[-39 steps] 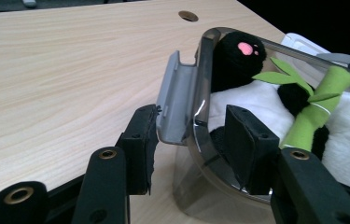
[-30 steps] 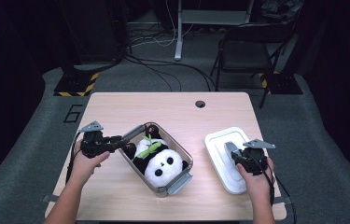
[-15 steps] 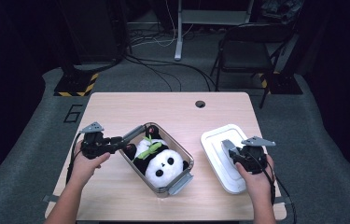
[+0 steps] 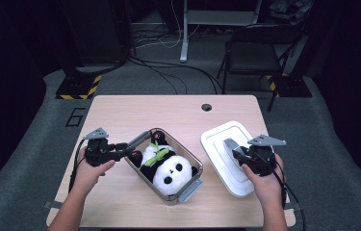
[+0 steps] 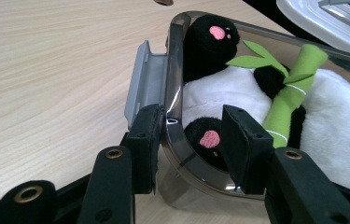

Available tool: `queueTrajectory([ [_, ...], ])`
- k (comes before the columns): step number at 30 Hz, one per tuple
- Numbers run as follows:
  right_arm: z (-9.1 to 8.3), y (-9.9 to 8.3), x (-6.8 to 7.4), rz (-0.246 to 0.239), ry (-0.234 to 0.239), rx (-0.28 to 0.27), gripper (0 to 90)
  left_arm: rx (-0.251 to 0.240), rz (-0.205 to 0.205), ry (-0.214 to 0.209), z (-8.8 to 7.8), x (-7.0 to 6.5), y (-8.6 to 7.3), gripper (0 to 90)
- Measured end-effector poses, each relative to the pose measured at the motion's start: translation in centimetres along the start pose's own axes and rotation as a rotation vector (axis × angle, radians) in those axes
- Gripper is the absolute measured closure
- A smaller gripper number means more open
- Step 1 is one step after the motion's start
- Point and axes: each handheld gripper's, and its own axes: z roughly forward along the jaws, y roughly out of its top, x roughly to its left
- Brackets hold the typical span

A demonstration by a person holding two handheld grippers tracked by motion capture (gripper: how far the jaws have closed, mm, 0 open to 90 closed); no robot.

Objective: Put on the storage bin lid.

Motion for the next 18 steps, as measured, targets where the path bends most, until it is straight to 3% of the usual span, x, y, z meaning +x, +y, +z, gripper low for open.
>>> queueTrajectory([
  [8,-0.4,2.2,2.2,-0.048,0.050,-0.034,66.7,-0.003,-0.004,-0.020,-0.3,0.0,0.0,56.0],
  [18,0.5,4.1,4.5,-0.100,0.100,-0.031,66.7,-0.061,-0.032,0.026,-2.1,0.8,-0.2,50.6],
])
